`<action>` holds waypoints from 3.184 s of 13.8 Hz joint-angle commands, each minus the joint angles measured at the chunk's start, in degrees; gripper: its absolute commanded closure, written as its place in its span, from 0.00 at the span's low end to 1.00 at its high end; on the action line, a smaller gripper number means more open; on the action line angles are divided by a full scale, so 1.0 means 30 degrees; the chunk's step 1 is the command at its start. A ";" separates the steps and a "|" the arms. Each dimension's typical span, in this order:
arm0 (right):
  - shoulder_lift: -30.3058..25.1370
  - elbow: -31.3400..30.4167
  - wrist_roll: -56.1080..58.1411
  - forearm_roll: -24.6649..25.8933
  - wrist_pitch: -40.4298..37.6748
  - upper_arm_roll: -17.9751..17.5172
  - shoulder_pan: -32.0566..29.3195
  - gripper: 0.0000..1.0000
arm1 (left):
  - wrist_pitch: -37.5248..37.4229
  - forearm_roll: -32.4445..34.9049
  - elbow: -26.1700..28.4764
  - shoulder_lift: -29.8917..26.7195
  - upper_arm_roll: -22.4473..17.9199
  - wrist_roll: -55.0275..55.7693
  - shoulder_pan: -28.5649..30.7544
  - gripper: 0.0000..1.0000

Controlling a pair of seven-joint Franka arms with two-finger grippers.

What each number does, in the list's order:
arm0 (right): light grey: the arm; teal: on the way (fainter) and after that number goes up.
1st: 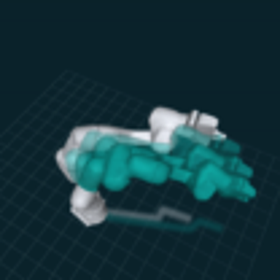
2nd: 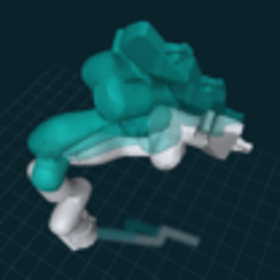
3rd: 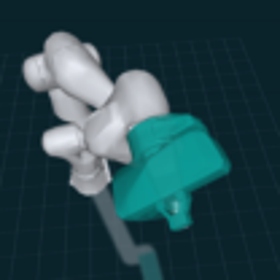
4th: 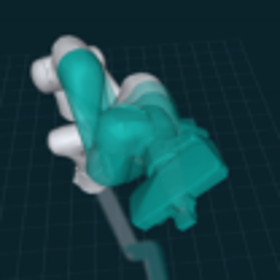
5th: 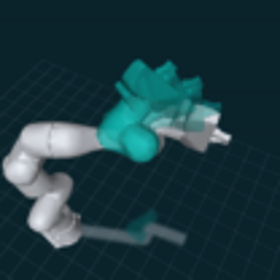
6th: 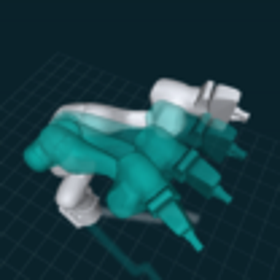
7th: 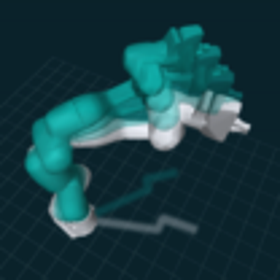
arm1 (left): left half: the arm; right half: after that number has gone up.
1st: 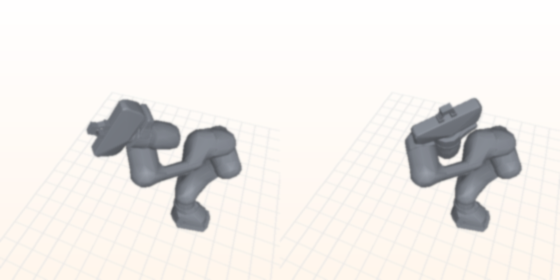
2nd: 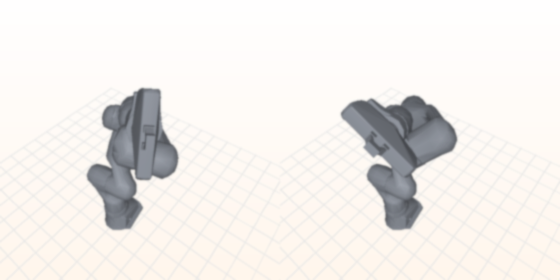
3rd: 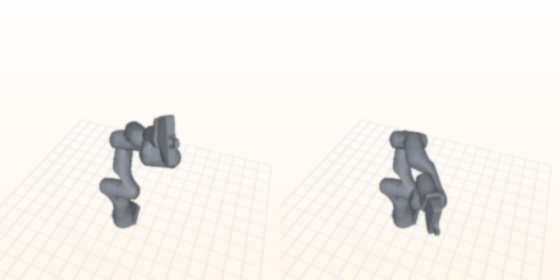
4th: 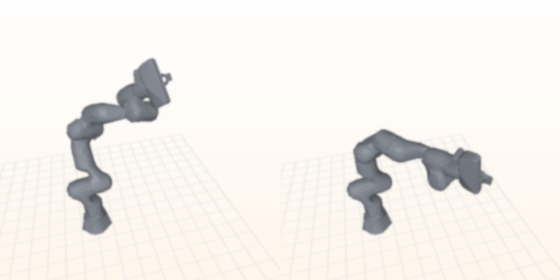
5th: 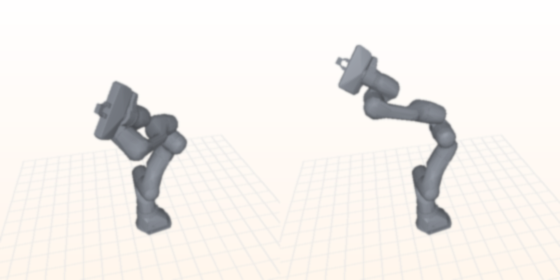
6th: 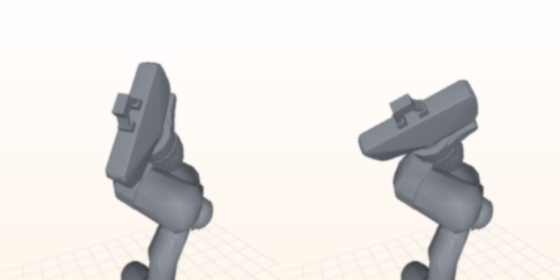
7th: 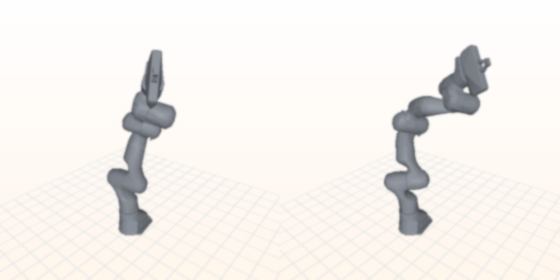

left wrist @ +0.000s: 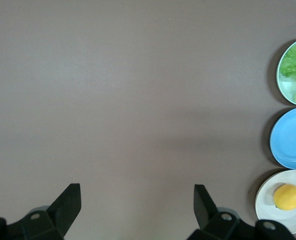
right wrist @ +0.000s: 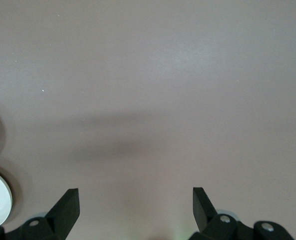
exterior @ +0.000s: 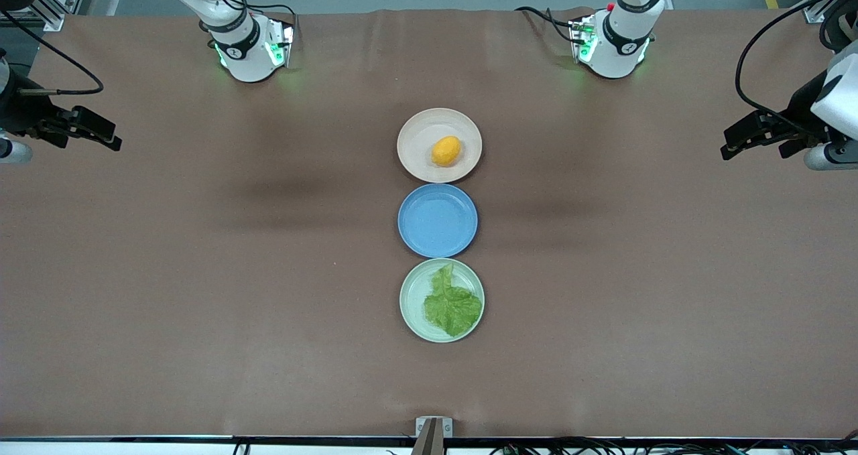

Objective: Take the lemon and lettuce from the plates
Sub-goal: 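Move the left gripper toward the green plate with lettuce, then lower the left gripper onto the lettuce while the right gripper reaches the lemon, then close the left gripper on the lettuce while the right gripper grasps the lemon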

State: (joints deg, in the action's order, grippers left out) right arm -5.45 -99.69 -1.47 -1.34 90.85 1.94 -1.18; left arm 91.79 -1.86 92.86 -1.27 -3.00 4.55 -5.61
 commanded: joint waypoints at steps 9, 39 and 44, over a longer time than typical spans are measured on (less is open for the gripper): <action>-0.0323 -0.0284 -0.0124 0.0008 0.0069 0.0465 0.0365 0.00 | -0.0950 -0.0226 -0.0541 0.0828 0.0179 0.0298 -0.0443 0.00; 0.8631 -0.2076 -2.9443 -0.1053 1.2399 0.0260 1.8787 0.00 | 2.0287 -0.0258 -0.4645 1.7383 0.1264 2.8279 -0.9409 0.00; 1.2359 0.0155 -3.0329 -0.0286 1.3130 0.0348 2.0050 0.00 | 2.1929 -0.0258 -0.4645 1.8000 0.1235 2.8191 -0.9380 0.00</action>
State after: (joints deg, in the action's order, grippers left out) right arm 28.58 -102.07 -91.05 -3.40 129.62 1.99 57.47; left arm 156.09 -3.73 80.40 51.47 1.11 88.94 -33.54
